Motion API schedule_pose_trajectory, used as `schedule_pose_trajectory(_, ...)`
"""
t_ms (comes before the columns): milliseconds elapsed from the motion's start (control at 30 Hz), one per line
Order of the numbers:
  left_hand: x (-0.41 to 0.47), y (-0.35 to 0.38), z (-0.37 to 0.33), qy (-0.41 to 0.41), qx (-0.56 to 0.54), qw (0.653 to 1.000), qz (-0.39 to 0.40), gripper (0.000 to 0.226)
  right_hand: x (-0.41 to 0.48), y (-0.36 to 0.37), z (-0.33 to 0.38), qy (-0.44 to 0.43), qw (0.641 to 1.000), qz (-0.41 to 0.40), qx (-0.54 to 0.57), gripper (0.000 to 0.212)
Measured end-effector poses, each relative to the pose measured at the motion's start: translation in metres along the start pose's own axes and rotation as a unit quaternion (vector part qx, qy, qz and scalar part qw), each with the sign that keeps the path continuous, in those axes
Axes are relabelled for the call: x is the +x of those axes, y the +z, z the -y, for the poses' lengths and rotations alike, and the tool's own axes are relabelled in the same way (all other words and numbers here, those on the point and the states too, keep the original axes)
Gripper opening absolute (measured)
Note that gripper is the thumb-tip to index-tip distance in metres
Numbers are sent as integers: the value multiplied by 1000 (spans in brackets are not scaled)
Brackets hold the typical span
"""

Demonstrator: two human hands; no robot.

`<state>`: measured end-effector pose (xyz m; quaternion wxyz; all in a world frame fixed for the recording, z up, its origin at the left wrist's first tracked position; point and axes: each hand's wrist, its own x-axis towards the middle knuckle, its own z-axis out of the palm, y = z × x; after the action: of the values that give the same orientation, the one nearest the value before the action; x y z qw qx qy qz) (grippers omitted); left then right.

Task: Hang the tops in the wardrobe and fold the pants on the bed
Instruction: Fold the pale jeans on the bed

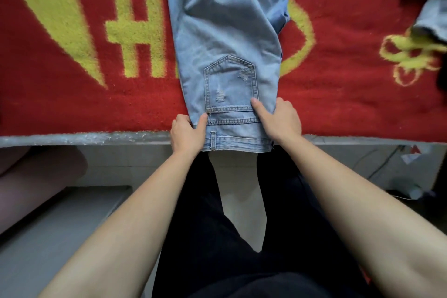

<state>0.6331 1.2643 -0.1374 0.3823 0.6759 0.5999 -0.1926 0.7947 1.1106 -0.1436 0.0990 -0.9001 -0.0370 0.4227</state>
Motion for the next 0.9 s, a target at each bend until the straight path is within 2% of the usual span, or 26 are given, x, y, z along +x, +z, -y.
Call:
schedule_pose_trajectory(67, 0, -1, 3, -14, -23, 999, 29, 40, -8, 5, -10, -19, 998, 18, 54, 62)
schedule_pose_trajectory(133, -2, -2, 7, -26, -42, 997, 53, 39, -9, 1, -14, -1, 994, 44, 98, 56)
schedule_pose_trajectory(333, -39, 3, 25, -64, -60, 990, 106, 46, -39, -4, -44, 20, 986, 103, 131, 47)
schedule_pose_trajectory(400, -53, 5, 28, -70, -63, 989, 114, 49, -48, -8, -50, 44, 980, 122, 150, 51)
schedule_pose_trajectory(500, -63, 5, 27, -74, -70, 988, 116, 40, -53, -19, -50, 48, 983, 134, 112, 55)
schedule_pose_trajectory(600, -61, 2, 17, -86, -59, 984, 146, 22, -48, -30, -46, 36, 988, 148, 25, 46)
schedule_pose_trajectory(667, -53, -3, 8, -75, 0, 986, 147, 28, -42, -36, -40, 30, 993, 112, -27, 43)
schedule_pose_trajectory(733, -42, -11, -3, -48, 36, 993, 101, 36, -36, -45, -28, 34, 998, 36, -35, 50)
schedule_pose_trajectory(800, -24, -20, -20, -8, 18, 999, 40, 34, -21, -57, -9, 12, 999, -31, 14, 44)
schedule_pose_trajectory(900, 8, -33, -52, 44, -23, 999, -17, 27, 8, -78, 29, -50, 994, -63, 68, 37)
